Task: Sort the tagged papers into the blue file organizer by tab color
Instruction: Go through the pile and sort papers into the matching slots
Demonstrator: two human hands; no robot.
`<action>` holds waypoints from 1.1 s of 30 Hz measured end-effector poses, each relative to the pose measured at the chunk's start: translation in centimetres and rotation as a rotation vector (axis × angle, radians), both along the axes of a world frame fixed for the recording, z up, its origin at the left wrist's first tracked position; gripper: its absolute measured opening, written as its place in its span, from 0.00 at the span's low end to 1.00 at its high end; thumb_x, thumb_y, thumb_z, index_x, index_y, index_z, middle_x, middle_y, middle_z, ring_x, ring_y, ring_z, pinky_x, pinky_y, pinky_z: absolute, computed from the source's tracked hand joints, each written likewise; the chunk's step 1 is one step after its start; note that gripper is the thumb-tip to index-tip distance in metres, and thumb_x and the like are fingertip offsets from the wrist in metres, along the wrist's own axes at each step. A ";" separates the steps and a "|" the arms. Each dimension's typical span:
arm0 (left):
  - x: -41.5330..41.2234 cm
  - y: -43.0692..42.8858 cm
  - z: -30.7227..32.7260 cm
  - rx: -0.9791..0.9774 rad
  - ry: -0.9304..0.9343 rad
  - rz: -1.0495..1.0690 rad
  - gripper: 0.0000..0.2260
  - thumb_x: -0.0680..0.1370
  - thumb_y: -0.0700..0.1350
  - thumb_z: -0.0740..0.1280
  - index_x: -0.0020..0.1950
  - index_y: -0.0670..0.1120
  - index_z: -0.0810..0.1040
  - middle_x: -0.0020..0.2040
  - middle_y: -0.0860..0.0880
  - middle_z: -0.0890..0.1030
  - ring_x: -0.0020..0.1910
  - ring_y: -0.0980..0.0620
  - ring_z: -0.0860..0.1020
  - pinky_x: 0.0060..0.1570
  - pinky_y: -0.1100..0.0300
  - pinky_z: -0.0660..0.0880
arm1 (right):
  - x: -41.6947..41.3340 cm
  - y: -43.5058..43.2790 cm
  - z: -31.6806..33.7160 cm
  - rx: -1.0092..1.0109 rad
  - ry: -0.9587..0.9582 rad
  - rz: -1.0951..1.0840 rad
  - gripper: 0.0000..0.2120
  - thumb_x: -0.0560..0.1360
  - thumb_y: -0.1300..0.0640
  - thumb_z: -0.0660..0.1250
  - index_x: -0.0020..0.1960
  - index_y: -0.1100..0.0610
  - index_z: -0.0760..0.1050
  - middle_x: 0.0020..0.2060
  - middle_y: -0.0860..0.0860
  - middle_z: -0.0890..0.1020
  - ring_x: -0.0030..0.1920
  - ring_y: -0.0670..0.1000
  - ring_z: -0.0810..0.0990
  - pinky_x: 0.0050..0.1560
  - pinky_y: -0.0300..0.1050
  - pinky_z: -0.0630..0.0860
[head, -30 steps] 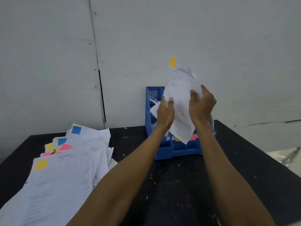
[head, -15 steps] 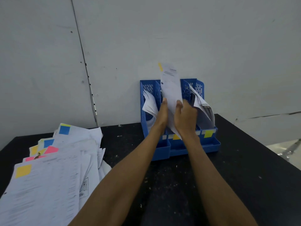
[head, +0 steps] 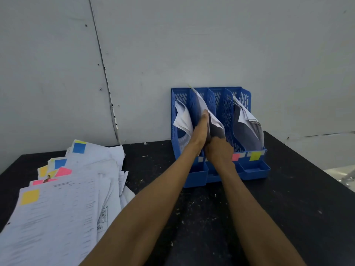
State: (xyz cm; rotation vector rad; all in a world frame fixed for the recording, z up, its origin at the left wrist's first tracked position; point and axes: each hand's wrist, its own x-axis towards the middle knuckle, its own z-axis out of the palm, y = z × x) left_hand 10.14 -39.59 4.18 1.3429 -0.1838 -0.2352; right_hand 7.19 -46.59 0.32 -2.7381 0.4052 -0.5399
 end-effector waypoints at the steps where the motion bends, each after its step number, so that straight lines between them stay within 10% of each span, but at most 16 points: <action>1: 0.0 0.1 0.1 0.007 -0.013 0.005 0.33 0.78 0.66 0.55 0.76 0.46 0.63 0.73 0.45 0.69 0.70 0.48 0.69 0.73 0.54 0.62 | -0.1 0.3 0.2 0.050 -0.074 0.002 0.09 0.77 0.56 0.63 0.48 0.62 0.76 0.43 0.59 0.82 0.43 0.60 0.80 0.37 0.46 0.70; 10: -1.2 0.5 1.3 -0.014 -0.071 -0.062 0.33 0.79 0.66 0.53 0.78 0.47 0.60 0.76 0.45 0.64 0.73 0.49 0.65 0.75 0.50 0.59 | -1.2 0.9 1.3 0.045 0.010 -0.047 0.13 0.80 0.55 0.60 0.49 0.64 0.76 0.47 0.61 0.81 0.47 0.61 0.80 0.40 0.47 0.72; 14: -1.7 1.6 2.8 0.035 -0.156 -0.051 0.42 0.71 0.74 0.54 0.76 0.47 0.63 0.74 0.46 0.67 0.73 0.49 0.66 0.74 0.48 0.60 | -2.1 2.6 3.2 0.110 -0.234 -0.056 0.11 0.78 0.55 0.61 0.52 0.62 0.75 0.48 0.59 0.81 0.47 0.60 0.80 0.42 0.50 0.75; 21: -5.3 9.3 4.4 -0.028 -0.462 0.261 0.18 0.84 0.52 0.54 0.72 0.47 0.69 0.59 0.47 0.80 0.57 0.56 0.79 0.58 0.62 0.74 | -3.3 10.1 6.0 0.236 -0.710 0.136 0.13 0.80 0.52 0.60 0.59 0.57 0.76 0.50 0.52 0.83 0.47 0.50 0.81 0.46 0.44 0.78; 28: -7.9 26.6 -2.5 0.435 -0.523 0.792 0.16 0.80 0.44 0.57 0.65 0.45 0.76 0.60 0.47 0.80 0.59 0.50 0.78 0.61 0.55 0.73 | -5.5 22.8 0.5 0.347 -0.226 0.421 0.11 0.77 0.57 0.63 0.58 0.57 0.78 0.50 0.54 0.83 0.50 0.54 0.81 0.46 0.41 0.73; 33: -11.7 39.8 -9.0 1.041 -0.059 1.061 0.16 0.75 0.38 0.61 0.62 0.42 0.76 0.60 0.41 0.77 0.61 0.39 0.73 0.60 0.47 0.70 | -6.7 30.0 -4.4 0.359 0.002 0.505 0.14 0.77 0.52 0.64 0.61 0.55 0.76 0.57 0.53 0.81 0.59 0.55 0.77 0.55 0.44 0.72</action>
